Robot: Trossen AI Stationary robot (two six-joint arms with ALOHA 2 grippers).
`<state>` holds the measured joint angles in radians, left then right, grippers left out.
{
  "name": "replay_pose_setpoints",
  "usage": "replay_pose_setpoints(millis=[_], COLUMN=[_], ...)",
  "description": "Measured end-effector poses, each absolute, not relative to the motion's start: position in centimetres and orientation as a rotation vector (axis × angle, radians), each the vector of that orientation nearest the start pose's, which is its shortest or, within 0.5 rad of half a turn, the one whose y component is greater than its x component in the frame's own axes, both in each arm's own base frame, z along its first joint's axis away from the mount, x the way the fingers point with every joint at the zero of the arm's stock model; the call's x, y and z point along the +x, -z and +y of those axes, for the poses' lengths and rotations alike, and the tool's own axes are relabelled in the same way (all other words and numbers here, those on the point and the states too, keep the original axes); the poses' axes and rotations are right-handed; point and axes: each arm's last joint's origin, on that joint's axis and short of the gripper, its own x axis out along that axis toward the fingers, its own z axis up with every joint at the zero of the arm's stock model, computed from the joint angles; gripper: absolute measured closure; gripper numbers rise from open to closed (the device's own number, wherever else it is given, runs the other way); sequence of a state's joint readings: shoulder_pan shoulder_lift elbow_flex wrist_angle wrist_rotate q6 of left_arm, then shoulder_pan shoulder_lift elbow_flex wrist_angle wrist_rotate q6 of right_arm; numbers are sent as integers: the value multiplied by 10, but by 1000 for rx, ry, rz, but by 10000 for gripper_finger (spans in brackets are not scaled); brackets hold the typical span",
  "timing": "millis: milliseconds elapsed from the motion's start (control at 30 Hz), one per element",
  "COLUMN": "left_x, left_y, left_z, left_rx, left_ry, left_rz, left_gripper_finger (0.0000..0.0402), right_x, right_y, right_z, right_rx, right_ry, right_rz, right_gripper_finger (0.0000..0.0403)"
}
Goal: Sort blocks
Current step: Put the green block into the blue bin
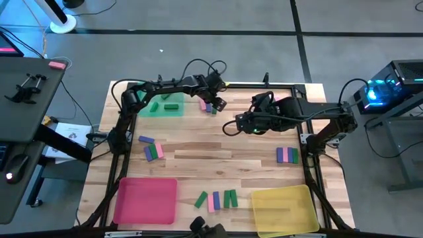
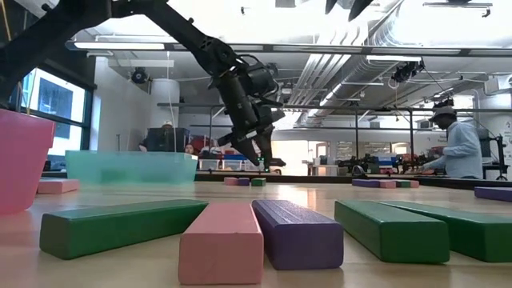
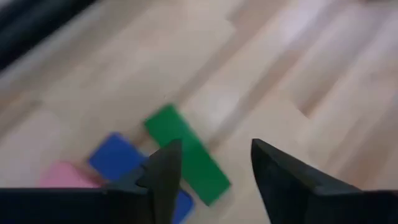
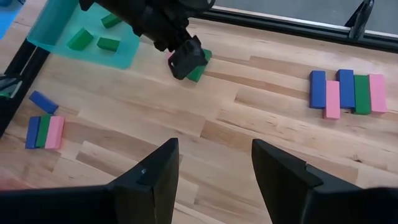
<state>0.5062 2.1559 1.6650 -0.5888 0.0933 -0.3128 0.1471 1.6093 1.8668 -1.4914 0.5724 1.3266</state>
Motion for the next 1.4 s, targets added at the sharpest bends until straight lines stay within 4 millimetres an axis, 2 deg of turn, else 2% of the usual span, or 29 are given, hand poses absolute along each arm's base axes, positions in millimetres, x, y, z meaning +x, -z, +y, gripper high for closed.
replay_pose_setpoints(millis=[167,267,567,800,967,1100,1233,1400], left_x=[402,408,408,412,414,410,410,423], left_y=[-177,-181,-178,-166,-171,-180,-198,-203], left_z=[221,221,214,222,224,222,222,221], left_rx=[-488,-483,-620,-669,-668,-757,-696,-629], left_ry=[-549,-576,-654,-651,-667,-689,-651,-629], left_rz=[963,898,903,870,900,995,1032,953], left_gripper_finger=[132,113,112,112,112,112,112,112], right_x=[282,282,282,282,282,282,283,283], right_y=[-401,-401,-401,-401,-401,-401,-402,-402], right_z=[26,25,25,25,25,25,25,25], right_rx=[719,711,714,713,711,711,695,691], right_ry=[1026,1031,1031,1032,1030,1029,1021,1021], right_rz=[697,690,688,676,677,676,684,678], right_gripper_finger=[225,225,225,225,225,225,225,225])
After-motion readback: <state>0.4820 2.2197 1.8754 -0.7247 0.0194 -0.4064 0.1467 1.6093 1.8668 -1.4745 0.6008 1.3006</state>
